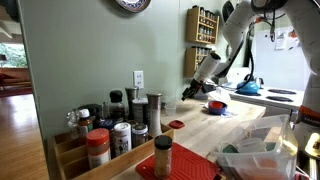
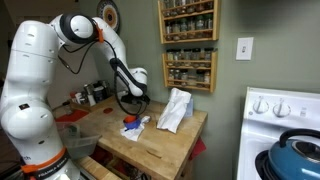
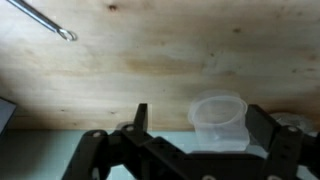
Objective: Turn the two small lunch boxes on the table over
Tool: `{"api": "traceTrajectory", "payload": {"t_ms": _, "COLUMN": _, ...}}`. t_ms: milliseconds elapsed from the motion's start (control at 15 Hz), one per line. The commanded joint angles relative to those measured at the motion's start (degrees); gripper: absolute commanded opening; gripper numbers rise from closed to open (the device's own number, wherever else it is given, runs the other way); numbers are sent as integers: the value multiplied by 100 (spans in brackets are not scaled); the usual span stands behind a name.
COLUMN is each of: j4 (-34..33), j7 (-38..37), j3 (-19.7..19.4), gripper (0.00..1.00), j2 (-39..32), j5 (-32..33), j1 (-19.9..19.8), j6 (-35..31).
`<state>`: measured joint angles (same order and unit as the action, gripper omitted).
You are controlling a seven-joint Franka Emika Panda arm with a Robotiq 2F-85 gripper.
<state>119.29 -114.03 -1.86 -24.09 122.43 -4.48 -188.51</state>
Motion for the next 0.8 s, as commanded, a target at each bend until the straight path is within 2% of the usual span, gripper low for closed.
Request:
{"api": "traceTrajectory", "payload": {"t_ms": 0, "j4": 86, "j7": -2, "j3": -184, "gripper": 100, "j2": 42, "j5": -59, "j1": 205, "j6": 1}}
{"api": "traceTrajectory", "payload": {"t_ms": 67, "j4": 372, "j7": 1071, "j3": -128, "gripper": 100, "j2": 136, "j5": -1051, "j1": 108, "j6": 95}}
{"api": "traceTrajectory", "payload": {"t_ms": 200, "j4": 380, "j7": 1062, "j3": -159, "gripper": 100, "j2": 164, "j5": -1074, "j1": 190, "j6": 103}}
{"api": "traceTrajectory", "payload": {"t_ms": 267, "j4": 452, "j7": 1241, "j3": -143, "gripper": 100, "j2": 128, "j5": -1315, "j1": 200, "j6": 102}}
{"api": "traceTrajectory", "payload": {"t_ms": 467, "j4": 871, "j7": 2324, "j3": 10, "gripper": 100, "j2": 230, "j5": -2449, "j1": 80, "j6": -144}}
{"api": "traceTrajectory", "payload": {"t_ms": 600, "j4": 1390, "j7": 2933, "j3": 100, "gripper": 100, "j2": 245, "j5": -3167, "j1": 72, "j6": -99}}
{"api": "traceTrajectory", "payload": {"t_ms": 667, "j4": 1395, "j7": 2467, "j3": -177, "gripper": 100, "j2": 208, "j5": -2871, "j1": 398, "j6": -284}}
{"api": "traceTrajectory", "payload": {"t_ms": 733, "j4": 1559, "j7": 2527, "j3": -119, "gripper": 100, "j2": 225, "j5": -3005, "j1": 390, "j6": -291}}
